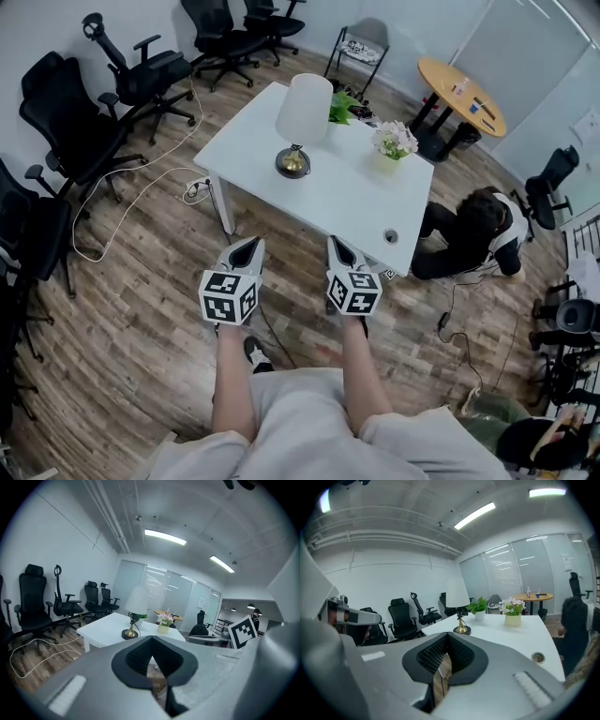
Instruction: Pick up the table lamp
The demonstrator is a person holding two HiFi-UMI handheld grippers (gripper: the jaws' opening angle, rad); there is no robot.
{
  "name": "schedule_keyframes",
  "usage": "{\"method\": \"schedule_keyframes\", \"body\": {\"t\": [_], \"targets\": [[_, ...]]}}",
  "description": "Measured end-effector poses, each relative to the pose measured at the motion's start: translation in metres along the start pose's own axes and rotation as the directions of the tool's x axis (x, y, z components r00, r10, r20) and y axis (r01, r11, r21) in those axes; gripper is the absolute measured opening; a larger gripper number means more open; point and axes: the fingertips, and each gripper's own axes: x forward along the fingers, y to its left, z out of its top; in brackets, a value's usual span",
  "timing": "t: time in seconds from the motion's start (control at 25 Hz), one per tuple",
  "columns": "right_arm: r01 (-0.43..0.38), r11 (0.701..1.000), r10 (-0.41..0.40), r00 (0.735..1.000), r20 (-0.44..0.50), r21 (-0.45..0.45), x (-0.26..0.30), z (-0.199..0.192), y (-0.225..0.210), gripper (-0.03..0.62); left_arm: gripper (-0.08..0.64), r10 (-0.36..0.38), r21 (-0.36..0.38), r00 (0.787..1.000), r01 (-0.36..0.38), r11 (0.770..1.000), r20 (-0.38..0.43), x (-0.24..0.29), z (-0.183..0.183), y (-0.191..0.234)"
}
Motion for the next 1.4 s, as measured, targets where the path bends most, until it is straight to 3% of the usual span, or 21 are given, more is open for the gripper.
{"method": "schedule_keyframes", "body": {"t": [0.12, 0.32, 0.6, 0.84, 1.12, 1.4], "targets": [[0.008, 1.0, -0.008, 1.0, 0.016, 0.003, 0.009, 0.005, 0.018, 0.026, 0.0, -0.022, 0.007, 1.0, 0.022, 1.0, -0.002, -0.008, 0.004, 0.017], [0.011, 0.991, -0.021, 0.997, 0.077, 0.13, 0.01, 0.002, 0.023, 0.026, 0.0, -0.019, -0.022, 1.0, 0.019, 1.0, 0.013, -0.018, 0.003, 0.044], [0.047, 0.986, -0.062, 0.994, 0.087, 0.162, 0.024, -0.004, 0.016, 0.026, 0.0, -0.048, -0.009, 0.999, 0.048, 0.999, 0.0, -0.008, 0.001, 0.053], [0.031, 0.989, -0.041, 0.996, 0.074, 0.142, 0.058, 0.004, 0.008, 0.026, 0.0, -0.051, 0.024, 0.999, 0.051, 0.998, 0.019, 0.018, 0.023, 0.059], [0.036, 0.992, -0.043, 0.998, 0.056, 0.122, 0.132, 0.037, -0.025, 0.026, 0.0, -0.067, 0.119, 0.998, 0.067, 0.991, 0.004, 0.08, 0.076, 0.065], [-0.024, 1.0, 0.023, 1.0, 0.011, 0.002, 0.205, 0.06, -0.065, 0.026, 0.0, -0.068, 0.102, 0.997, 0.064, 0.993, 0.031, 0.159, 0.129, 0.06]]}}
